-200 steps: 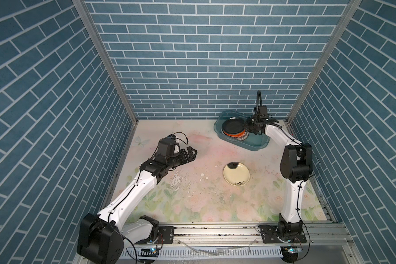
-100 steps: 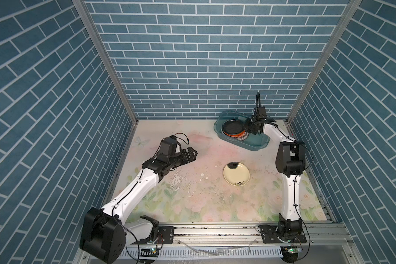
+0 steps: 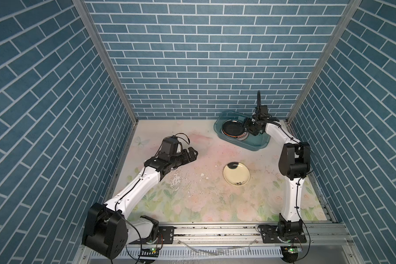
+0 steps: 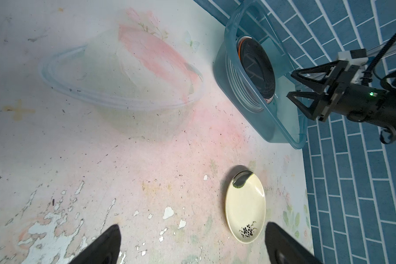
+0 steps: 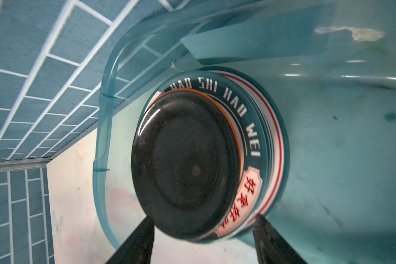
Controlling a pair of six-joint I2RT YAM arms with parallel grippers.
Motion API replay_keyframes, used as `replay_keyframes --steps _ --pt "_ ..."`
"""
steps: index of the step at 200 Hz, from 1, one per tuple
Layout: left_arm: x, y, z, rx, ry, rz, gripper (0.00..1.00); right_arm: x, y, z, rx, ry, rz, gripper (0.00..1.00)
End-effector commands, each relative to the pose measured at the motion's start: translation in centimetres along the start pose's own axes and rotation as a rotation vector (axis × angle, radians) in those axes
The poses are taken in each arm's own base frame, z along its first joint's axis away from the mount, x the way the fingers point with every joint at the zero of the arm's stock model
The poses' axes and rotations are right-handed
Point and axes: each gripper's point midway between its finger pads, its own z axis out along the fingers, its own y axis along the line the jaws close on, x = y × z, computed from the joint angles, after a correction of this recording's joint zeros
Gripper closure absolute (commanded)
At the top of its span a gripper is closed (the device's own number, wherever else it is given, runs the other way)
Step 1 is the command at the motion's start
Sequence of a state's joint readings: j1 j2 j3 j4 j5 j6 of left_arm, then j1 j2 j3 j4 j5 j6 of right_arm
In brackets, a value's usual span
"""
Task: Place the plates into the plastic bin on the countertop
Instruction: 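Lower the black plate onto the stack in the bin and open the right gripper, then move the right gripper down to the cream plate's rim nearest it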
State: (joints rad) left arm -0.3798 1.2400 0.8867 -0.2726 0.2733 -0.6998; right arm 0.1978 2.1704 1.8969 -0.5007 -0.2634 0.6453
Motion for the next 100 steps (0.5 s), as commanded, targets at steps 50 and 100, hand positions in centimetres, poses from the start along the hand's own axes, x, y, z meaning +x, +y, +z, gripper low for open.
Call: replay_keyframes --steps 50,100 --pt "-0.8 -1.0 1.0 0.064 -0.020 -0.023 0.00 3.1 2.3 -14.8 -0.104 -0.183 -0.057 0.30" --pt "0.6 -0.8 1.5 0.085 -0.009 -0.034 0.00 8.4 1.2 -20.2 -0.165 -0.197 -0.033 0.29"
